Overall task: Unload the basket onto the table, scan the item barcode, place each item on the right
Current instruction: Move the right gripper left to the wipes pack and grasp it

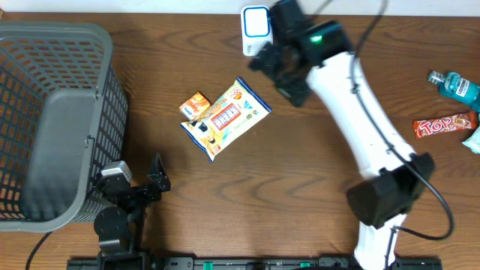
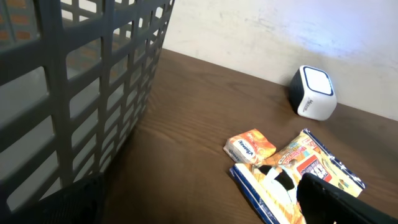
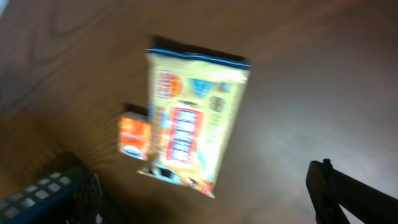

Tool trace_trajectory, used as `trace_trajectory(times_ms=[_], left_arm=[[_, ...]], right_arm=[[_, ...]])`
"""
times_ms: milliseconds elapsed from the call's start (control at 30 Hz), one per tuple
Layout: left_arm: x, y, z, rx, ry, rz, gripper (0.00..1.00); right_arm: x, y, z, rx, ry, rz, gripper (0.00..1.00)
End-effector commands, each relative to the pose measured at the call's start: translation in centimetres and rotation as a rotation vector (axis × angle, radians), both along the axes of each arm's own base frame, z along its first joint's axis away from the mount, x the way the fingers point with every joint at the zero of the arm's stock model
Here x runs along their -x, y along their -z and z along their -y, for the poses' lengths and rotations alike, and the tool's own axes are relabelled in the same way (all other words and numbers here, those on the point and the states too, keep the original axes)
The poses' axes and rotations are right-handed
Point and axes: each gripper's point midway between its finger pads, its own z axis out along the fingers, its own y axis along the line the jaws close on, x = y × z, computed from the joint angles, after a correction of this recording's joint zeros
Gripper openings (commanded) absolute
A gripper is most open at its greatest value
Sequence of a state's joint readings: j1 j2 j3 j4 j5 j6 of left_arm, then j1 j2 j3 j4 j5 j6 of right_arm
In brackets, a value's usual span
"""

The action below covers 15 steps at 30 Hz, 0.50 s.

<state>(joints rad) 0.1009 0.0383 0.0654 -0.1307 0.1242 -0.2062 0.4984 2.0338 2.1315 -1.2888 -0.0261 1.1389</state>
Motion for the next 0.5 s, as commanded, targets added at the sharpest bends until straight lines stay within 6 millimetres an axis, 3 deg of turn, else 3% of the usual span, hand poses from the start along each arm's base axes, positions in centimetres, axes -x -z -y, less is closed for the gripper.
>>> trace_trajectory(times_ms=[0,67,167,267,400,467], left_arm=[[0.0,1.4,0.0,0.0,-0.003,-0.033,0.98],[0.0,1.4,0.0,0.0,-0.003,-0.033,0.98],[0.0,1.4,0.0,0.0,-0.003,-0.033,0.98],[0.0,1.4,0.0,0.0,-0.003,-0.033,0.98],[0.0,1.4,0.0,0.0,-0.003,-0.033,0.98],[0.0,1.4,0.0,0.0,-0.003,-0.033,0.98]], right_arm=[[-1.1,3.7,-4.1,0.073,-0.163,0.046,0.99],[-1.7,5.8,-6.9,0.055,-0.247,0.065,0.99],[-2.2,9.2,-9.3,0.042,-0.295,0.055,0.95],[-1.7,12.0,-10.6,0.005,-0.28,-0.017,0.89],[-1.2,15.2,-10.7,0.005,-0.244,-0.094,0.89],[-0.9,15.8,-10.8,-0.005,-0.236,-0.118,0.89]])
